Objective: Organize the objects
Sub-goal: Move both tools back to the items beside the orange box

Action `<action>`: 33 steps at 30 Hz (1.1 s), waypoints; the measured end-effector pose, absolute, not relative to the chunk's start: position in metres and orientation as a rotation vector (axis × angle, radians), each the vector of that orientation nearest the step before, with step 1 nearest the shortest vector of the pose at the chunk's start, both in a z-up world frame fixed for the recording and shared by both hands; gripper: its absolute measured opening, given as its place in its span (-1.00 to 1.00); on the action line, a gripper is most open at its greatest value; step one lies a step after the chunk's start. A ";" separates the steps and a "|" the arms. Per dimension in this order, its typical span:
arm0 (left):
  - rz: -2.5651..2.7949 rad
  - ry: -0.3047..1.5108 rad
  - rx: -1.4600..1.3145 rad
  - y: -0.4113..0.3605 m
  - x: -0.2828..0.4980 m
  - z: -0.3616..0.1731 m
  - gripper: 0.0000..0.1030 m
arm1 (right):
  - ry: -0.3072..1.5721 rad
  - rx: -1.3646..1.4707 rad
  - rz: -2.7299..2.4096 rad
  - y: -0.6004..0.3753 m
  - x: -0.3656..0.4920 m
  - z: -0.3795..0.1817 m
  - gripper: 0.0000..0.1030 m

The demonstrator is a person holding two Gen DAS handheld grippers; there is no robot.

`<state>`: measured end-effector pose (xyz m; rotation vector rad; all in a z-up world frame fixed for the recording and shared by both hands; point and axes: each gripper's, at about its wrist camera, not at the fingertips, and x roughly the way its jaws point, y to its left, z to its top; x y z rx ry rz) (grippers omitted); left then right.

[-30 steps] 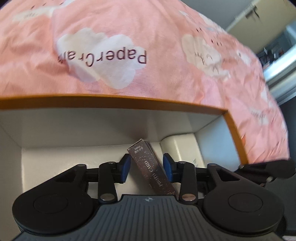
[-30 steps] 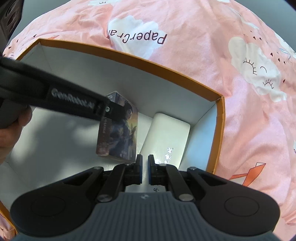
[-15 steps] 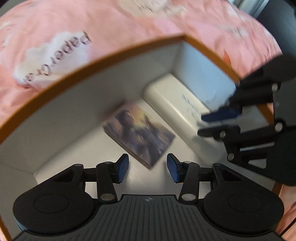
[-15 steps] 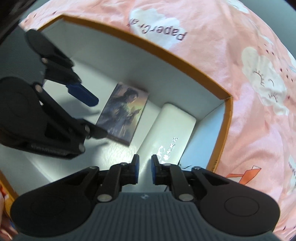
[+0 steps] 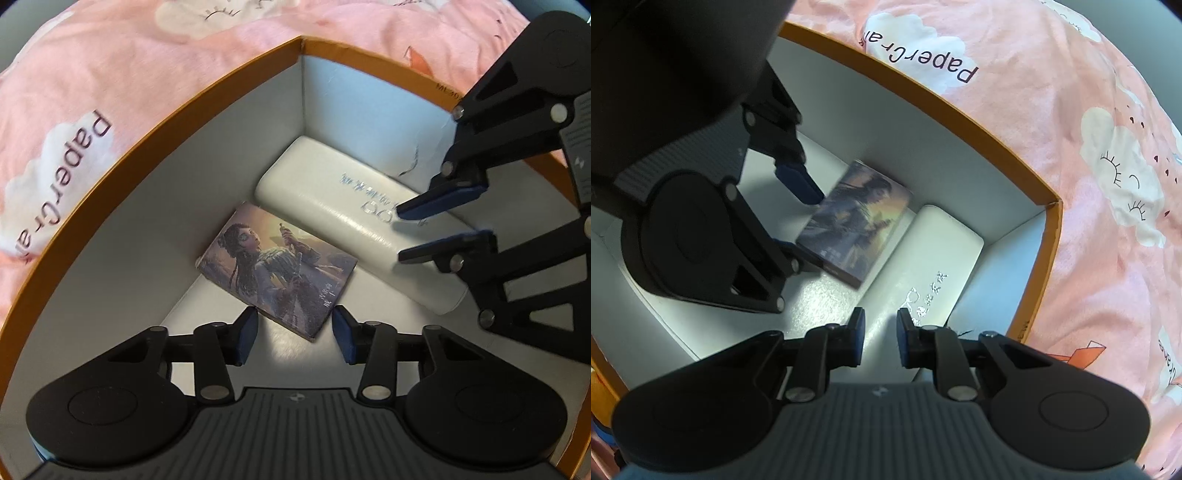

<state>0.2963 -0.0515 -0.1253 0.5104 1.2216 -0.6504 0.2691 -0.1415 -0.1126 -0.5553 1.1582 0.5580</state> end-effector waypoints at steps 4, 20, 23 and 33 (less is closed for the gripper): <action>-0.660 1.216 0.519 -0.056 0.294 -0.128 -0.07 | 1.154 -0.544 0.551 -0.143 0.270 -0.114 -0.63; -0.579 0.999 0.198 -0.014 0.183 -0.023 -0.14 | 0.936 -0.187 0.493 -0.181 0.195 -0.039 -0.32; -0.587 0.974 0.146 -0.016 0.160 -0.004 -0.14 | 0.901 -0.094 0.493 -0.190 0.161 -0.026 -0.32; -0.594 1.096 0.063 -0.004 0.068 -0.038 -0.22 | 1.082 0.035 0.524 -0.202 0.062 -0.059 -0.32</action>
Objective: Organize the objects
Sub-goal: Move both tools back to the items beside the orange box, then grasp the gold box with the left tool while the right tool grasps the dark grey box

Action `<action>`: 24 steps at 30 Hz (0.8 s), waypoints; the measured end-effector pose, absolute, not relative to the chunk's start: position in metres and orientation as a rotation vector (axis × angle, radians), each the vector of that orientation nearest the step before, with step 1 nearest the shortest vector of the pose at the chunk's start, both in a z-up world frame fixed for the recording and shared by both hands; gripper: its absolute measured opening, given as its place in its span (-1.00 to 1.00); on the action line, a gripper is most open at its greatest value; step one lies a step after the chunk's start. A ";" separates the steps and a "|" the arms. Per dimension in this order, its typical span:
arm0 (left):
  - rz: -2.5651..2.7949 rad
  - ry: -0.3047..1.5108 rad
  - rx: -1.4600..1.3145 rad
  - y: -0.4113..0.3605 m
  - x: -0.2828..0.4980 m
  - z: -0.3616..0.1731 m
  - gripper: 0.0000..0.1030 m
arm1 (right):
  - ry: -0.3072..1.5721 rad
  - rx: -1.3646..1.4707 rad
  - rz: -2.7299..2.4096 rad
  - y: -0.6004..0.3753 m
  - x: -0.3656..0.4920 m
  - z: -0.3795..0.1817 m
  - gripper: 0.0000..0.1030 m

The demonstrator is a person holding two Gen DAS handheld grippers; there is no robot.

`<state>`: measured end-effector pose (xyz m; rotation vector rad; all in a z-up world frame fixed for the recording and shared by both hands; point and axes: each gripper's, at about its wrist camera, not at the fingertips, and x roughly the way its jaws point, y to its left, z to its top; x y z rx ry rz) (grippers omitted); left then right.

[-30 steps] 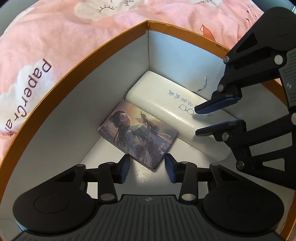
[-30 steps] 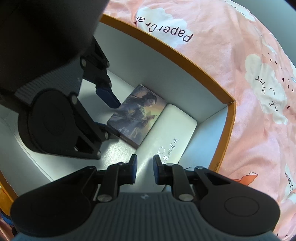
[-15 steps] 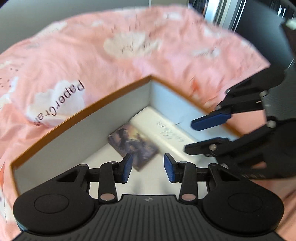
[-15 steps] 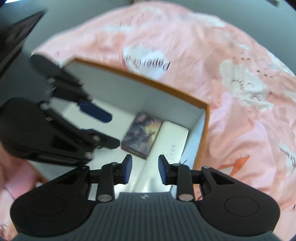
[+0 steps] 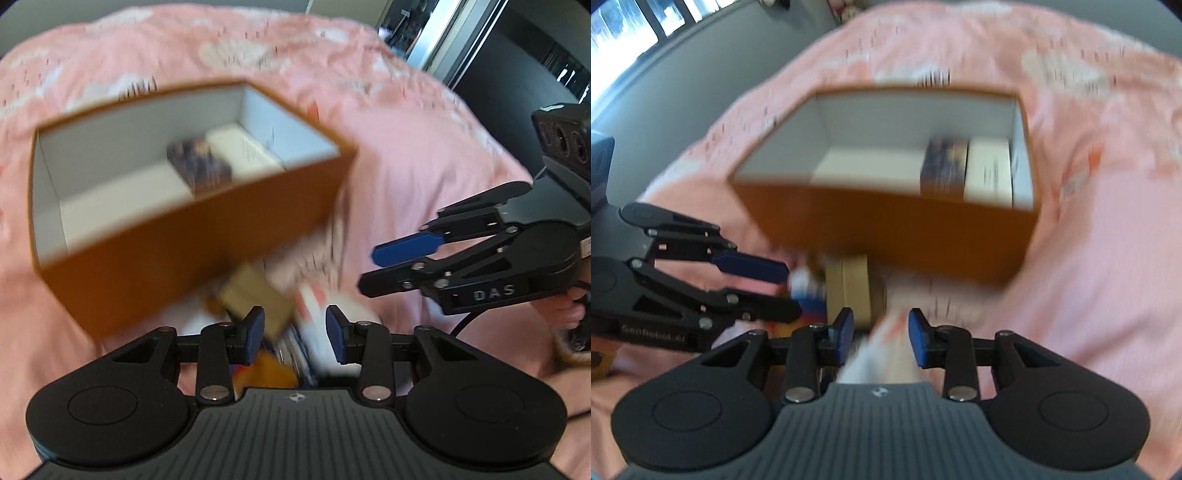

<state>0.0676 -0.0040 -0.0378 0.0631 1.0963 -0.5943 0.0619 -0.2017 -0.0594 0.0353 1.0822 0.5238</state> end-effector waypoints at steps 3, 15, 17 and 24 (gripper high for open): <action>-0.603 1.128 0.049 -0.004 0.055 -0.047 -0.24 | 1.146 0.000 0.537 -0.206 0.041 -0.073 -0.29; -0.657 1.189 0.156 -0.031 0.015 -0.064 -0.24 | 1.235 -0.114 0.611 -0.201 0.008 -0.105 0.39; -0.656 1.196 0.150 -0.031 0.013 -0.066 -0.24 | 1.287 -0.015 0.606 -0.211 0.016 -0.120 0.47; -0.622 1.187 0.082 -0.019 0.021 -0.064 -0.24 | 1.301 0.139 0.640 -0.225 0.015 -0.131 0.25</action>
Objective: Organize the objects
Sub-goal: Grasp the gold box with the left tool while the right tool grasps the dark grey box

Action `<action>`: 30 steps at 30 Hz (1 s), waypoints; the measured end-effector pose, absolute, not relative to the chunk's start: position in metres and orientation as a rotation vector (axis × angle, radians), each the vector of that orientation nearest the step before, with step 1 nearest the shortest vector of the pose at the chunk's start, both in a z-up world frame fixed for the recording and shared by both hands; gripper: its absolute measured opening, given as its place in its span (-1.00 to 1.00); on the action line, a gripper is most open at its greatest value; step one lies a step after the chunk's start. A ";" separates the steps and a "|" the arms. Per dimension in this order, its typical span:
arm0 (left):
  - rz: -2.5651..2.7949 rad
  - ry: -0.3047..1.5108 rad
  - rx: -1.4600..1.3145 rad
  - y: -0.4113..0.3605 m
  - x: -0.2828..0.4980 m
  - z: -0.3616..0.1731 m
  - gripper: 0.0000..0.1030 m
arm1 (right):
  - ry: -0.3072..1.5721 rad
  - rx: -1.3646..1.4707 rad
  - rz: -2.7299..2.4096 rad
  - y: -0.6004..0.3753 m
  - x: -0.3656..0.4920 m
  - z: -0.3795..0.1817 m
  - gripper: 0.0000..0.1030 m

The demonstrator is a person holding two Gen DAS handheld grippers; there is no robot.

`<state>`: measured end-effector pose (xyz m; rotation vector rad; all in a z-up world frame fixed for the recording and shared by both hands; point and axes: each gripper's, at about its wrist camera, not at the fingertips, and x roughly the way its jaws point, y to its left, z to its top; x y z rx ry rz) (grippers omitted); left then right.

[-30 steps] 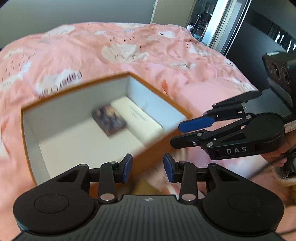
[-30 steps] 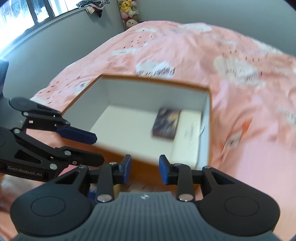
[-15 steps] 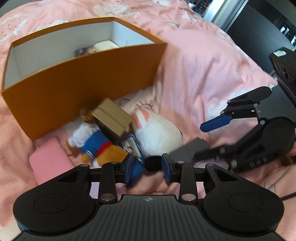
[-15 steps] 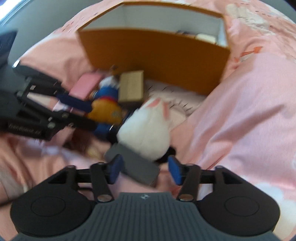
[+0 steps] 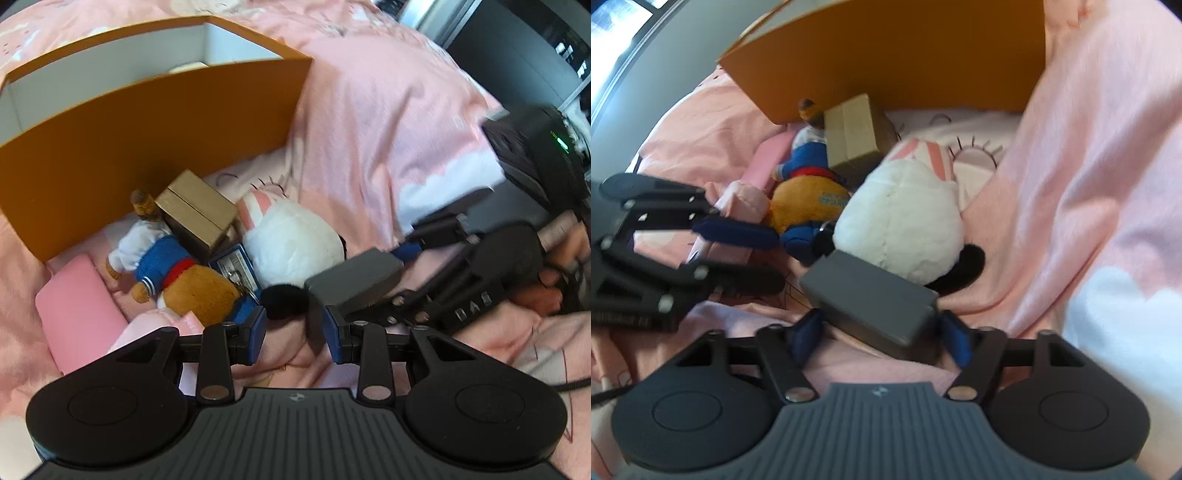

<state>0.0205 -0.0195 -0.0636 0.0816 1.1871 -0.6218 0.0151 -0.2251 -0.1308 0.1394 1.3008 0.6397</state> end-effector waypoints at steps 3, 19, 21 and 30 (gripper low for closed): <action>-0.589 1.162 0.042 -0.011 0.032 -0.056 -0.24 | 1.251 0.087 0.634 -0.223 0.009 -0.116 0.09; -0.223 1.155 -0.128 -0.010 0.103 -0.057 0.02 | 0.901 -0.062 0.355 -0.240 0.035 -0.028 -0.20; -0.187 1.166 -0.157 -0.012 0.111 -0.060 0.07 | 0.885 -0.116 0.314 -0.233 0.044 -0.039 -0.20; -0.035 1.245 -0.252 -0.014 0.132 -0.086 0.14 | 0.957 -0.038 0.307 -0.233 0.069 -0.090 -0.19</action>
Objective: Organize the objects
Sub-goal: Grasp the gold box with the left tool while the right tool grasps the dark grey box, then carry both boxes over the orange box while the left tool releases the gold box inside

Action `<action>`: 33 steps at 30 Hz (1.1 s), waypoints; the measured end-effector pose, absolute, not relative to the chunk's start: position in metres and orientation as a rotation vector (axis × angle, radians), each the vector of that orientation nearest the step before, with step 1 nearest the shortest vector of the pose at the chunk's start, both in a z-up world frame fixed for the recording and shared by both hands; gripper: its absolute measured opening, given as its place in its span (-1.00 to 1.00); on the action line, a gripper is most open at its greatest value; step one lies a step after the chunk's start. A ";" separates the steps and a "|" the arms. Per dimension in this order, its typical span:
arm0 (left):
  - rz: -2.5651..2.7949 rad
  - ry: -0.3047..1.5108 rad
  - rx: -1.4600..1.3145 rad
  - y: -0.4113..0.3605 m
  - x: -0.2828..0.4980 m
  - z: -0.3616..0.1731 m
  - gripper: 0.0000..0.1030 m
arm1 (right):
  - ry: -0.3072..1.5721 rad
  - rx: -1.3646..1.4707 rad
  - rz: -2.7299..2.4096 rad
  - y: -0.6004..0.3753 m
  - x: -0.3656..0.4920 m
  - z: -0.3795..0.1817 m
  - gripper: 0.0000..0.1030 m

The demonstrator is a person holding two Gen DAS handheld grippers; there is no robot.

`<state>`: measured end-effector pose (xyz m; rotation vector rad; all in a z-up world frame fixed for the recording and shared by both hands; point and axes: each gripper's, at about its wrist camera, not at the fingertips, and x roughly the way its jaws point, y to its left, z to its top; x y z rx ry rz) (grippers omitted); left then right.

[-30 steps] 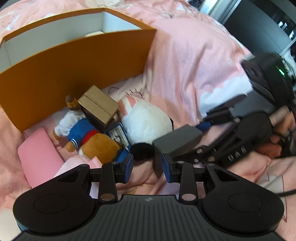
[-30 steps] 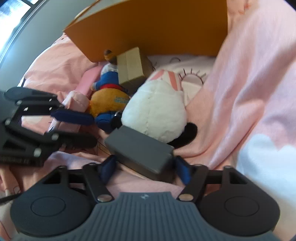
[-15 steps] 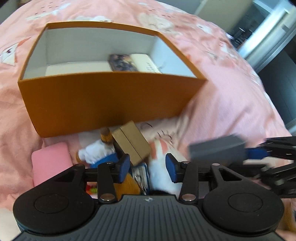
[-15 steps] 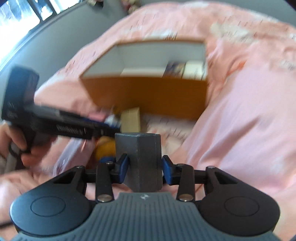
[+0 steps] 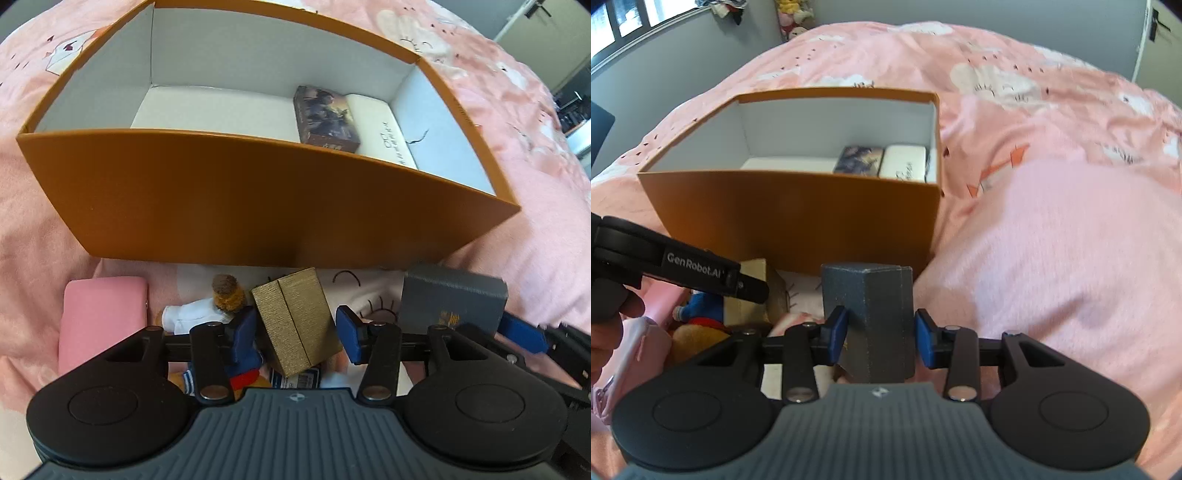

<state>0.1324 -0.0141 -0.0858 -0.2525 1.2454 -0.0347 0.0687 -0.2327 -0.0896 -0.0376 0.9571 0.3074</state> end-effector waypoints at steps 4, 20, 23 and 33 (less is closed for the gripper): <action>0.015 1.263 -0.242 -0.022 0.140 -0.092 0.21 | 0.973 0.002 0.315 -0.236 0.069 -0.097 -0.19; -0.067 1.258 -0.169 -0.023 0.125 -0.086 0.15 | 0.957 0.032 0.344 -0.242 0.069 -0.092 -0.24; -0.162 1.217 -0.110 -0.022 0.116 -0.071 0.15 | 0.946 0.013 0.347 -0.242 0.068 -0.086 -0.25; -0.366 1.072 0.002 -0.017 0.093 -0.001 0.14 | 0.880 -0.029 0.370 -0.250 0.060 -0.037 -0.26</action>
